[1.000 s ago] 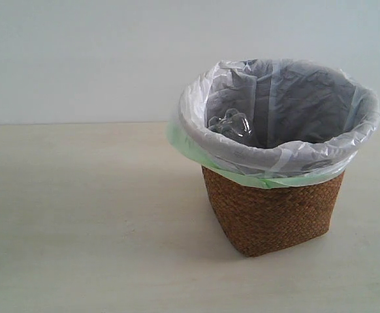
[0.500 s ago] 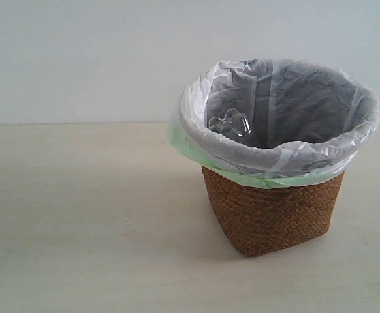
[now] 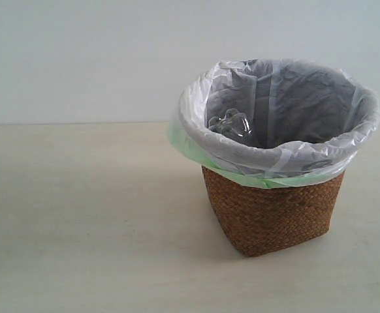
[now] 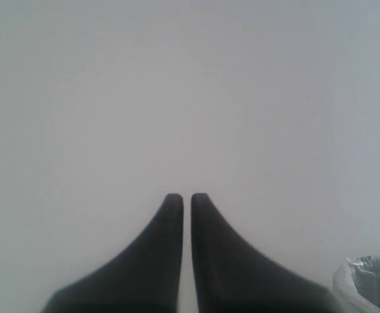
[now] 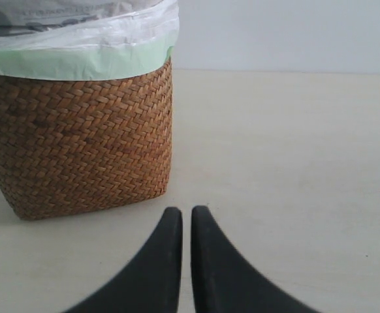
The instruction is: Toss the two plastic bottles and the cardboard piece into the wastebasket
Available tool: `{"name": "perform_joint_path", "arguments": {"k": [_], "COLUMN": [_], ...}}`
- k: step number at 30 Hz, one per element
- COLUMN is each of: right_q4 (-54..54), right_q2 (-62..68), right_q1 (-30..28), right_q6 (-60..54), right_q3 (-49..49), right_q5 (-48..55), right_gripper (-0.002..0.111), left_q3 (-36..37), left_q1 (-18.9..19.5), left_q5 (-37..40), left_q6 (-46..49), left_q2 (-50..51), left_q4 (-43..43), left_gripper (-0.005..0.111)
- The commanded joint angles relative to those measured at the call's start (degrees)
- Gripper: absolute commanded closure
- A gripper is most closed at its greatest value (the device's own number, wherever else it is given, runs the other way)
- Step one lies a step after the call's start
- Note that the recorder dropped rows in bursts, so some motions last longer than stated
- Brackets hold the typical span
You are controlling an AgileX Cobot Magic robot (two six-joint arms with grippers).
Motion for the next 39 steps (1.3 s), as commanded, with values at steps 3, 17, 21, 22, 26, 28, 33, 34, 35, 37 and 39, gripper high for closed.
{"name": "perform_joint_path", "arguments": {"k": [3, 17, 21, 22, 26, 28, 33, 34, 35, 37, 39], "right_q4": [-0.5, -0.5, -0.5, -0.5, -0.5, -0.5, -0.5, -0.5, -0.5, -0.5, -0.5], "right_q2": [-0.3, -0.3, -0.3, -0.3, -0.3, -0.3, -0.3, -0.3, -0.3, -0.3, -0.3], "right_q1": [0.1, 0.1, 0.1, 0.1, 0.1, 0.1, 0.1, 0.1, 0.1, 0.1, 0.1], "right_q6": [-0.2, -0.2, -0.2, -0.2, -0.2, -0.2, -0.2, -0.2, -0.2, -0.2, -0.2], "right_q3": [-0.1, -0.1, -0.1, -0.1, -0.1, -0.1, -0.1, -0.1, -0.1, -0.1, -0.1], "right_q5": [-0.5, -0.5, -0.5, -0.5, -0.5, -0.5, -0.5, -0.5, -0.5, -0.5, -0.5], "right_gripper": [0.106, 0.106, 0.106, 0.106, 0.106, 0.106, 0.106, 0.106, 0.106, 0.106, 0.106], "left_q3": [0.4, 14.6, 20.5, 22.3, 26.4, 27.9, 30.6, 30.6, 30.6, 30.6, 30.6], "left_q1": [0.1, 7.6, 7.6, 7.6, 7.6, 7.6, 7.6, 7.6, 7.6, 7.6, 7.6], "left_q5": [0.0, -0.8, -0.8, -0.8, -0.5, -0.3, -0.3, 0.2, 0.8, 0.8, 0.8], "left_q6": [-0.6, -0.6, -0.6, -0.6, -0.6, -0.6, -0.6, -0.6, -0.6, -0.6, -0.6], "left_q2": [-0.3, -0.3, -0.3, -0.3, -0.3, -0.3, -0.3, -0.3, -0.3, -0.3, -0.3], "left_q4": [-0.7, 3.0, 8.9, 10.8, 11.6, 11.6, 11.6, 11.6, 11.6, 11.6, 11.6], "left_gripper": [0.103, 0.103, 0.103, 0.103, 0.103, 0.103, 0.103, 0.103, 0.103, 0.103, 0.103]}}
